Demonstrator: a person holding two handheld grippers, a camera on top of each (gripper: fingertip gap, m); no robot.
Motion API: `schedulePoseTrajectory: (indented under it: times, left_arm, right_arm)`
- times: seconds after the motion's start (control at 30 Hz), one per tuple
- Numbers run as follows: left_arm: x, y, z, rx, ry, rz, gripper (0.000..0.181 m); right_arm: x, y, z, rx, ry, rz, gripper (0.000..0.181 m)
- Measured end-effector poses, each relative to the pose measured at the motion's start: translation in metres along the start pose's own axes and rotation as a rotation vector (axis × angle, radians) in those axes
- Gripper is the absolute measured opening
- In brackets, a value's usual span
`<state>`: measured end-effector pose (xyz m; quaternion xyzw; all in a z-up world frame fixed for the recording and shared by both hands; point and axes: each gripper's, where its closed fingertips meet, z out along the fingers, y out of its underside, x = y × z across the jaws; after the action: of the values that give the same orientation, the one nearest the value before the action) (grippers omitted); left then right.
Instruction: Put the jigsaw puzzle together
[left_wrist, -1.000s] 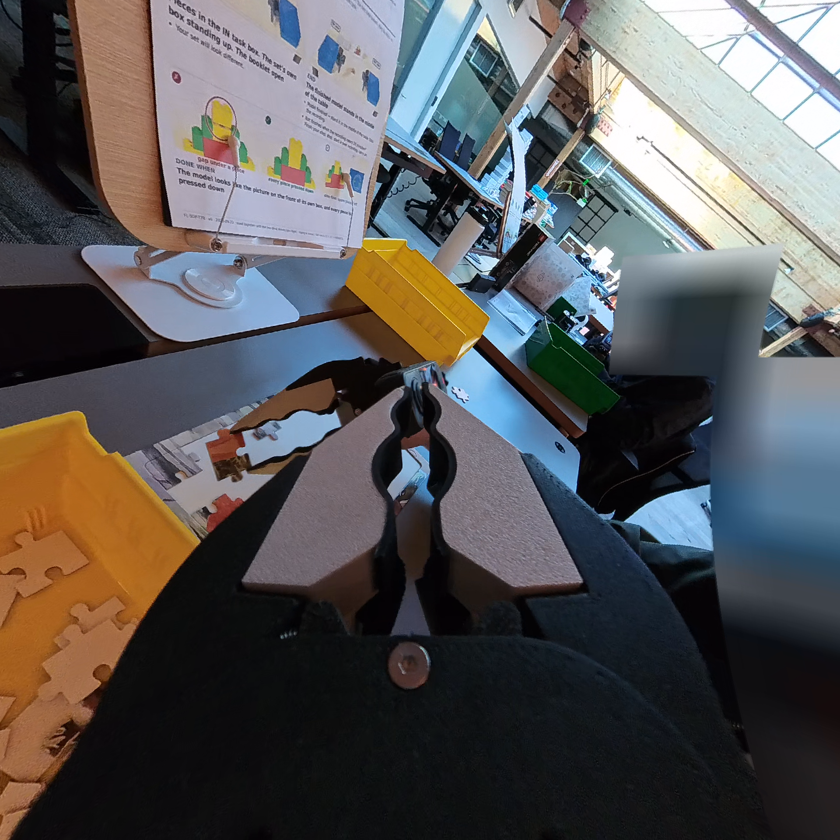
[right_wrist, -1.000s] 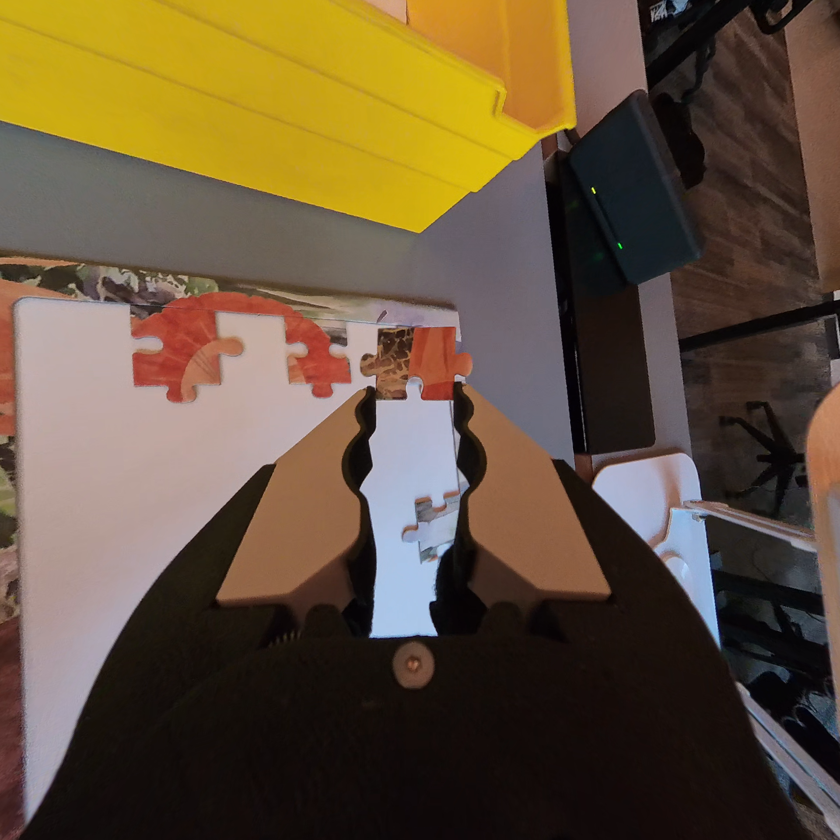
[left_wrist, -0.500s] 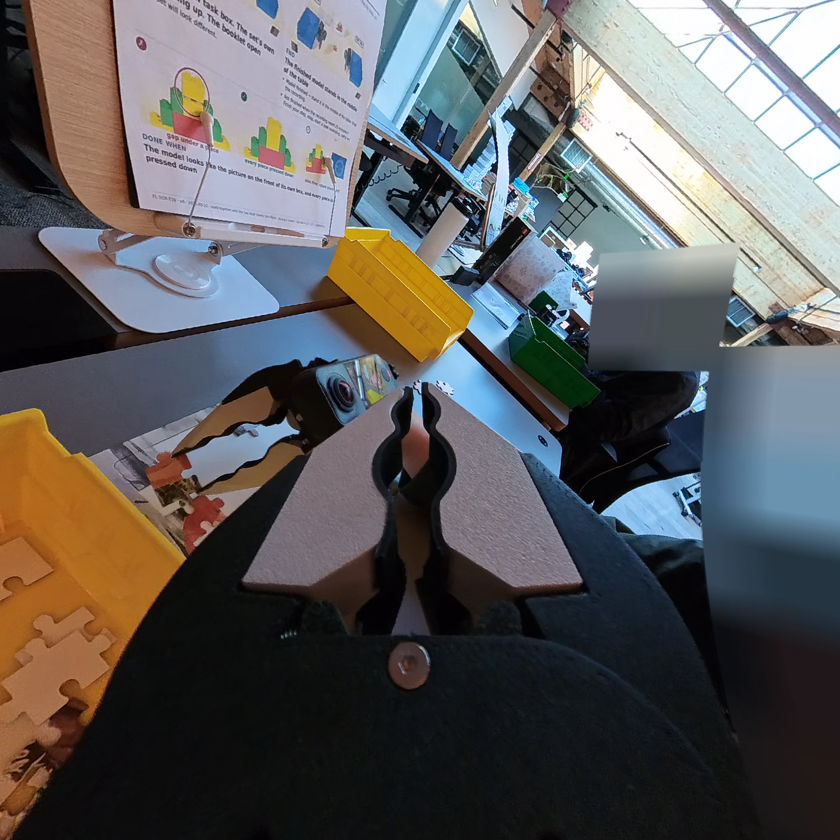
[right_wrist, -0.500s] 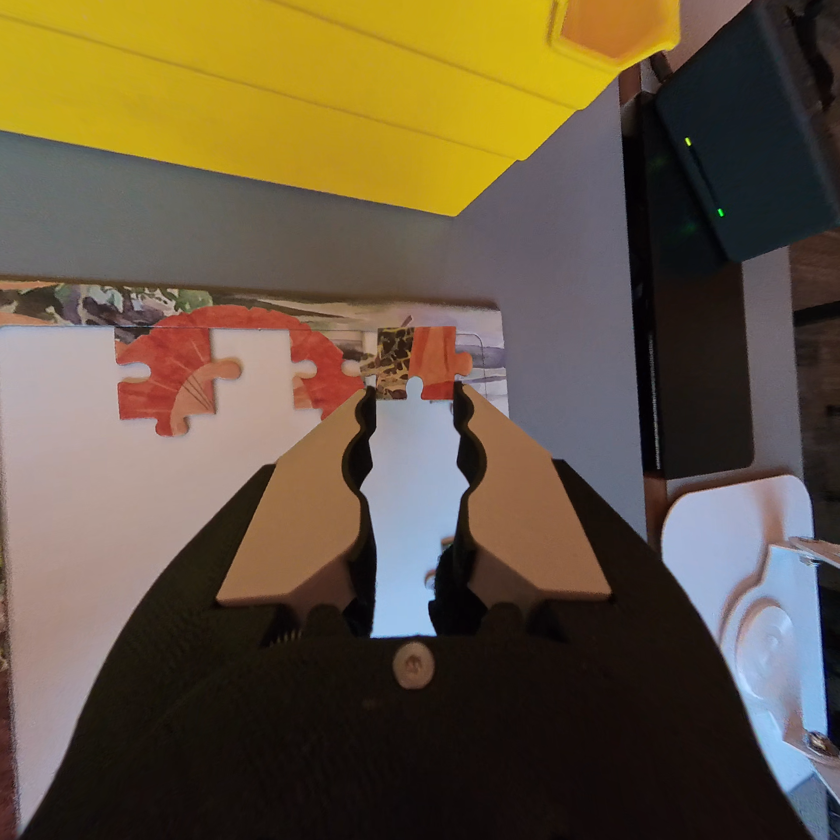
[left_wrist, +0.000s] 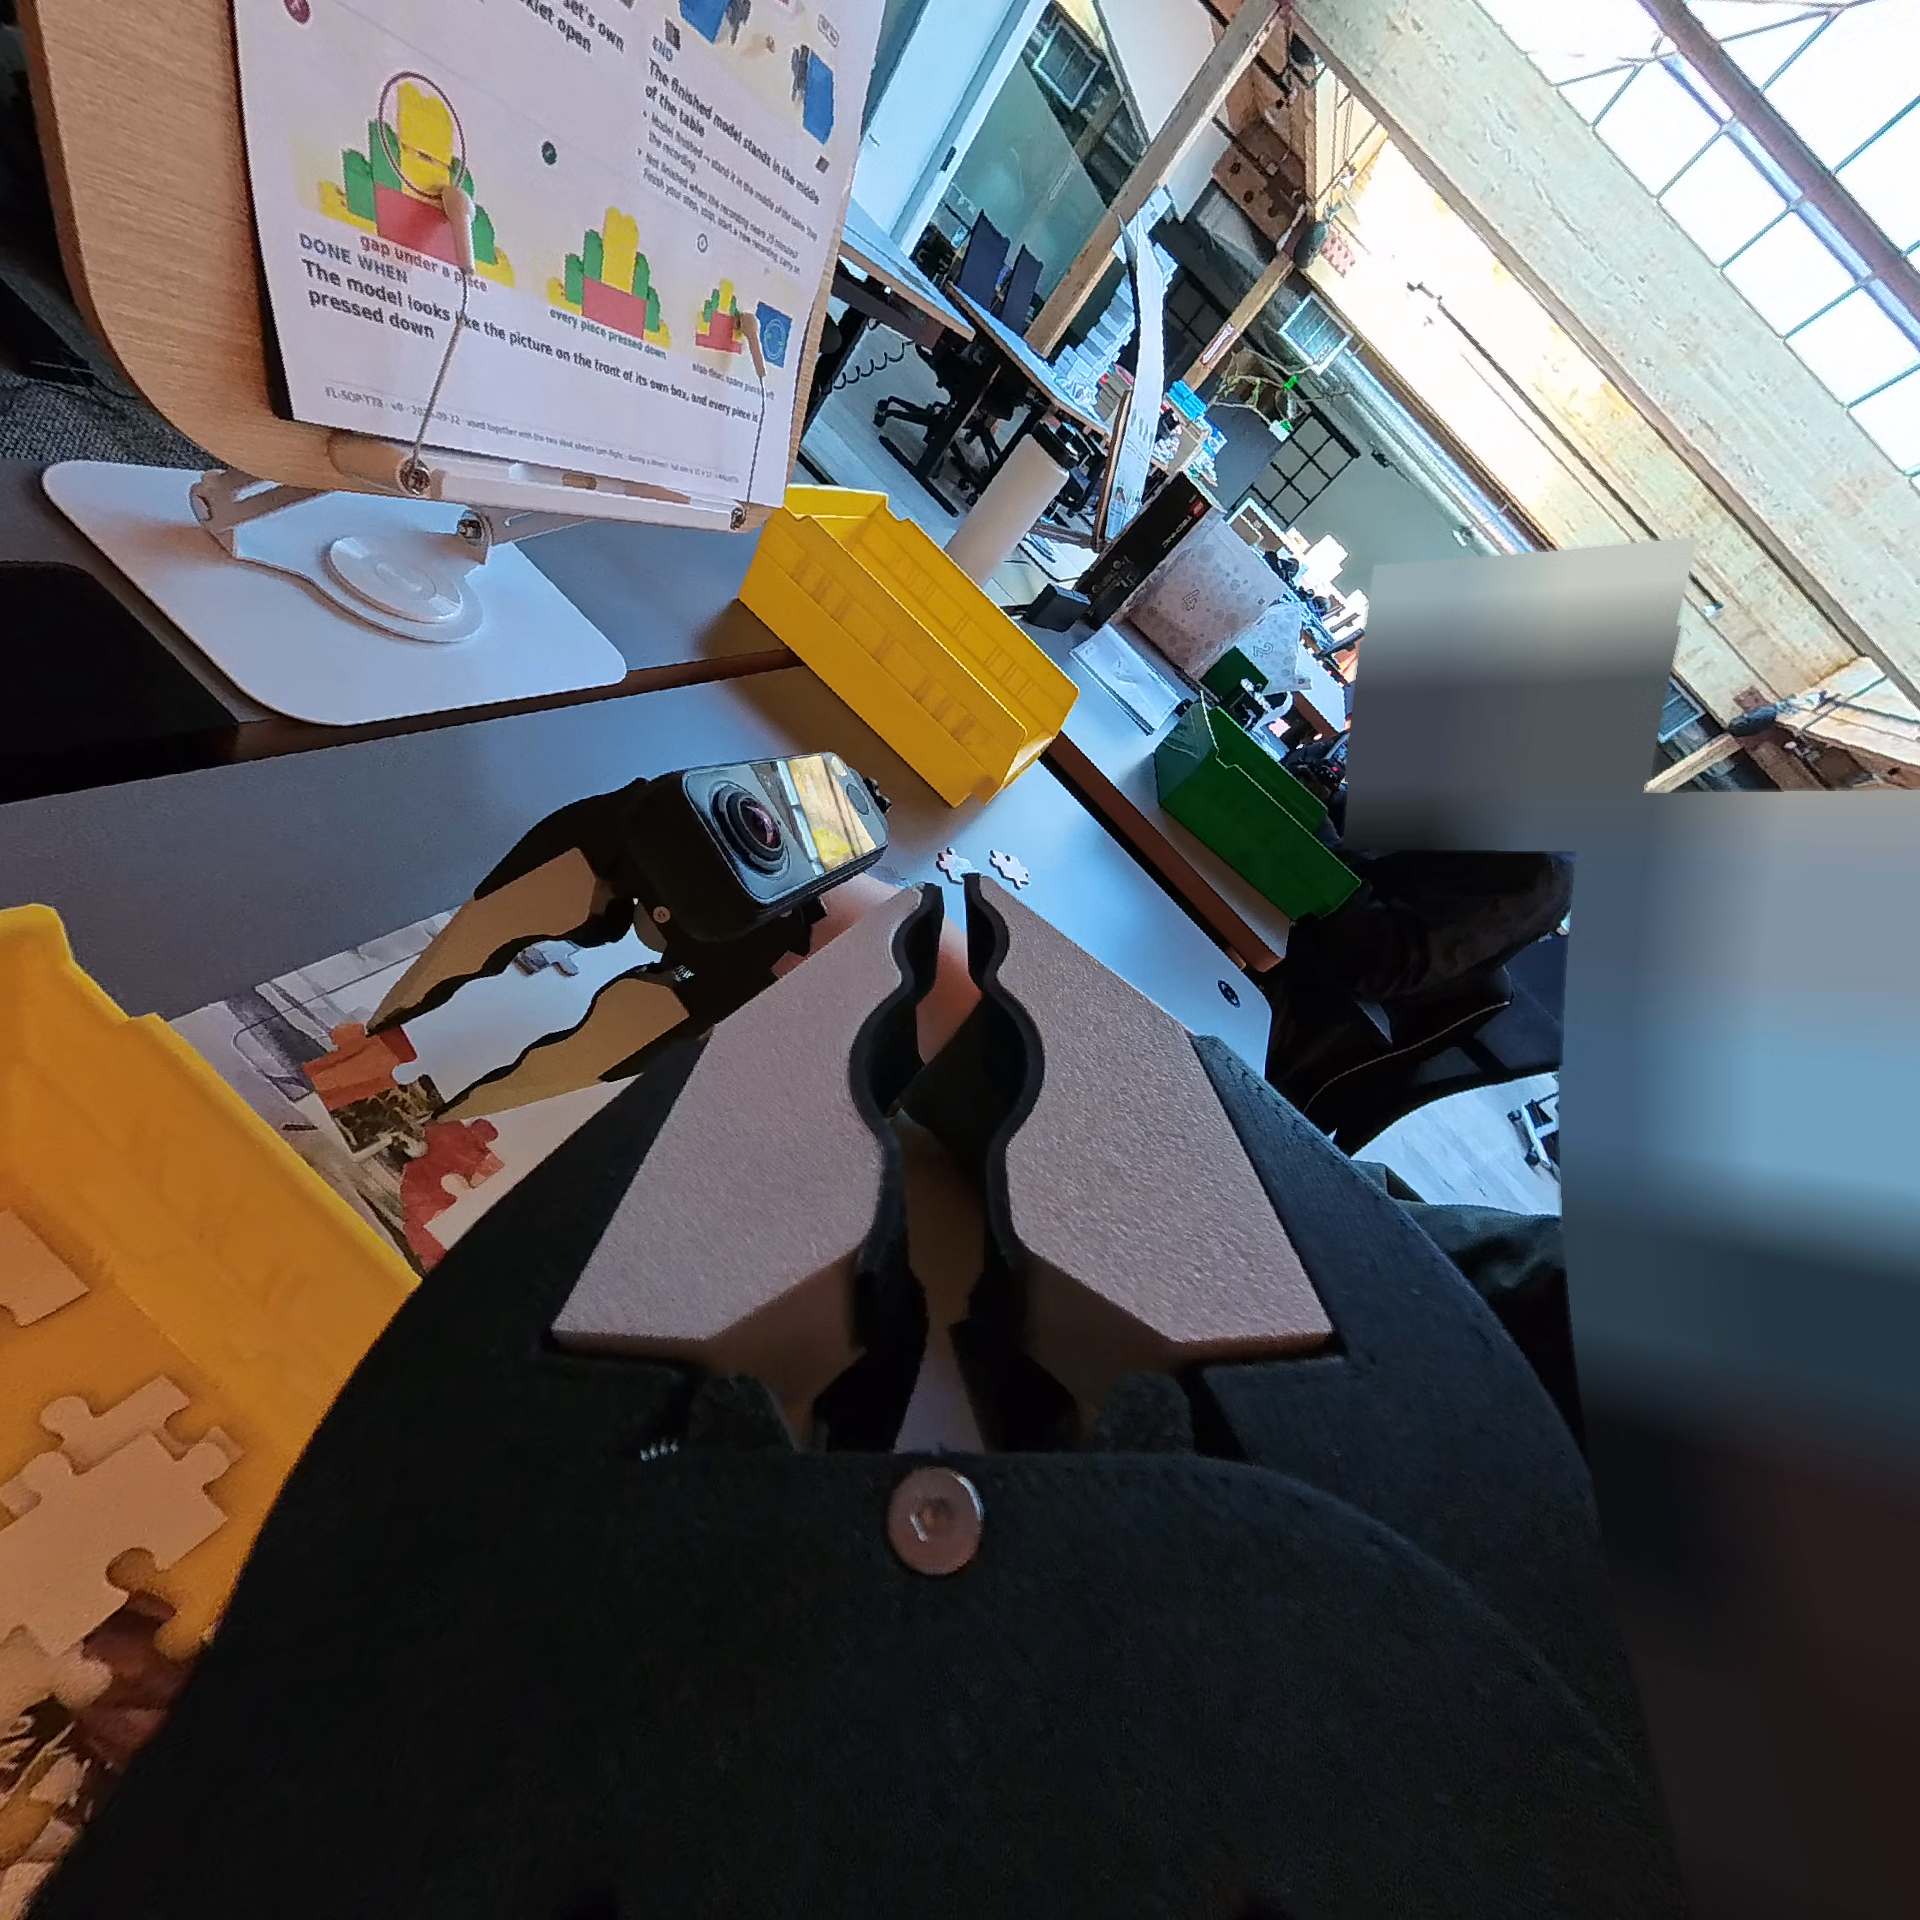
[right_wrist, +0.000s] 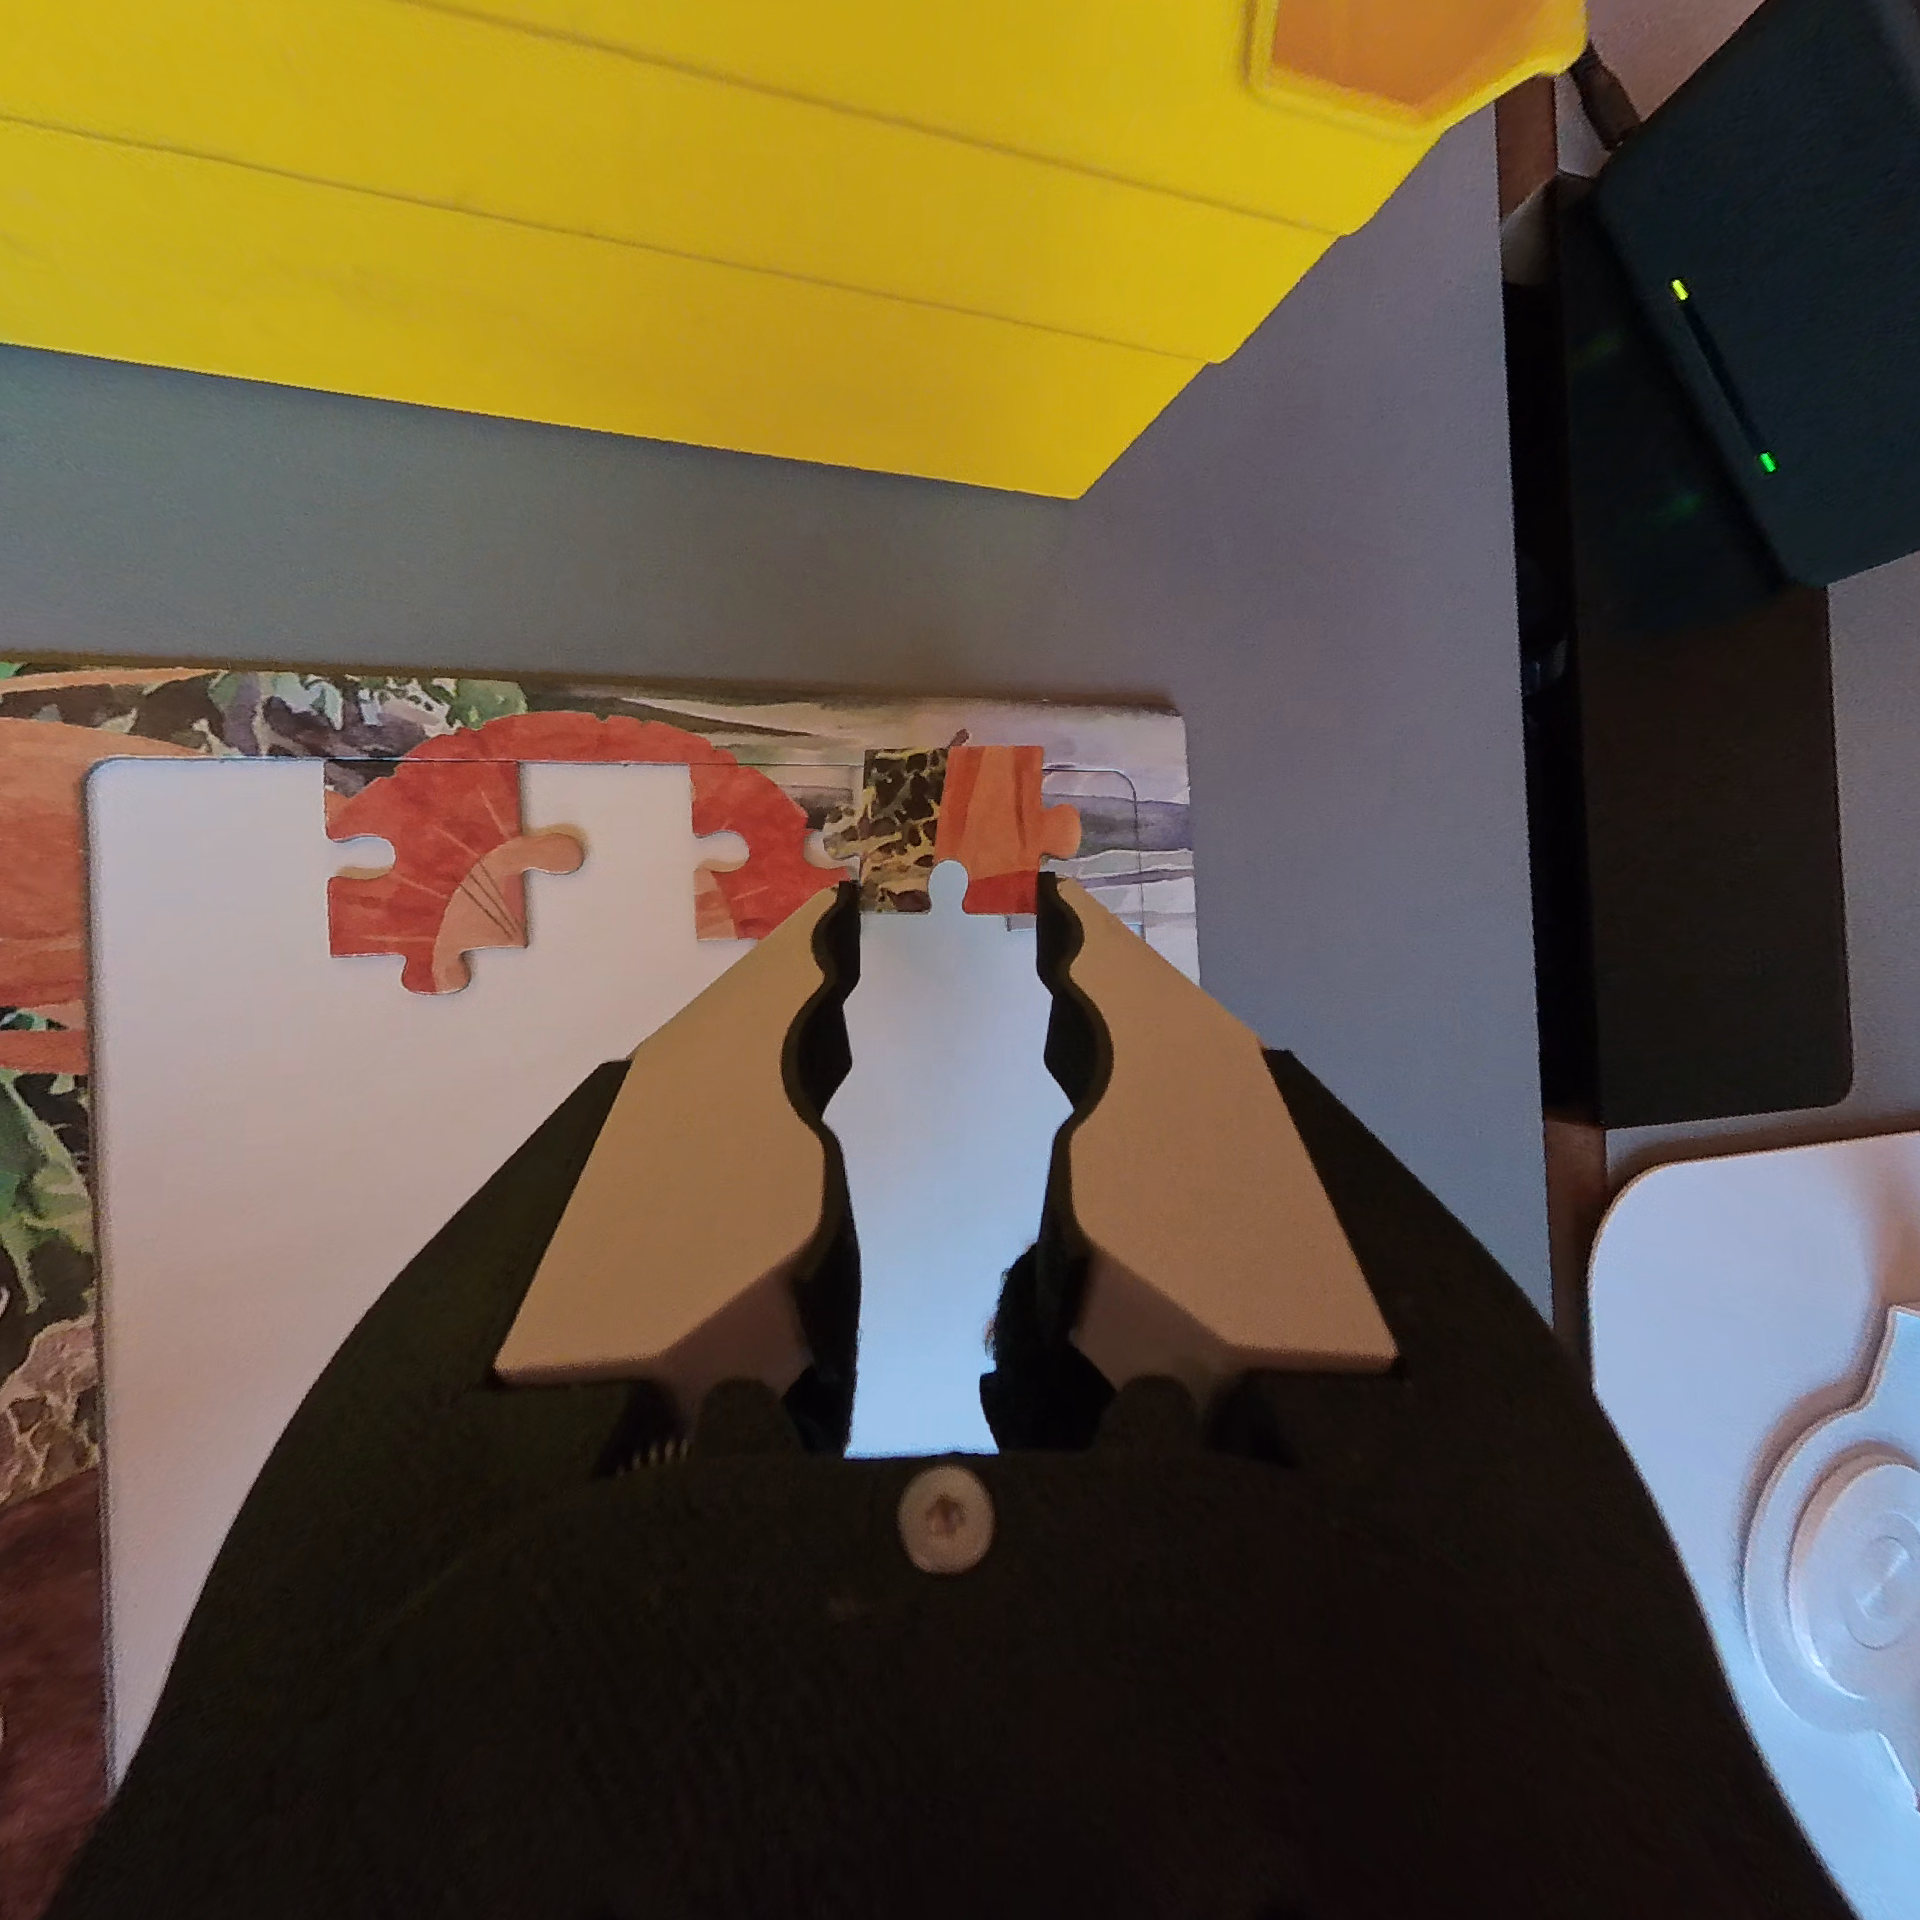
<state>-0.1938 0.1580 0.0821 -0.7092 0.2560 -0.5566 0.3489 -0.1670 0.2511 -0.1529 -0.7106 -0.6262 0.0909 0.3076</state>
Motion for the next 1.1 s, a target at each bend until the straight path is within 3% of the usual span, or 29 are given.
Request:
schedulePoseTrajectory:
  times: [0.53,0.73,0.93,1.1]
  left_arm:
    - [-0.001,0.001,0.0,-0.003,0.005,-0.013,0.002]
    - [-0.002,0.001,-0.001,-0.002,0.007,-0.019,0.002]
    - [-0.001,0.001,-0.002,-0.002,0.012,-0.023,0.003]
    - [-0.001,0.001,-0.002,0.001,0.015,-0.026,0.002]
  right_arm:
    - [-0.002,-0.001,-0.003,0.005,-0.003,-0.004,0.034]
    - [-0.026,-0.011,-0.015,0.016,-0.084,-0.049,0.034]
    - [-0.058,-0.009,-0.02,-0.073,-0.183,-0.104,0.034]
    - [-0.067,-0.012,-0.02,-0.105,-0.184,-0.163,0.034]
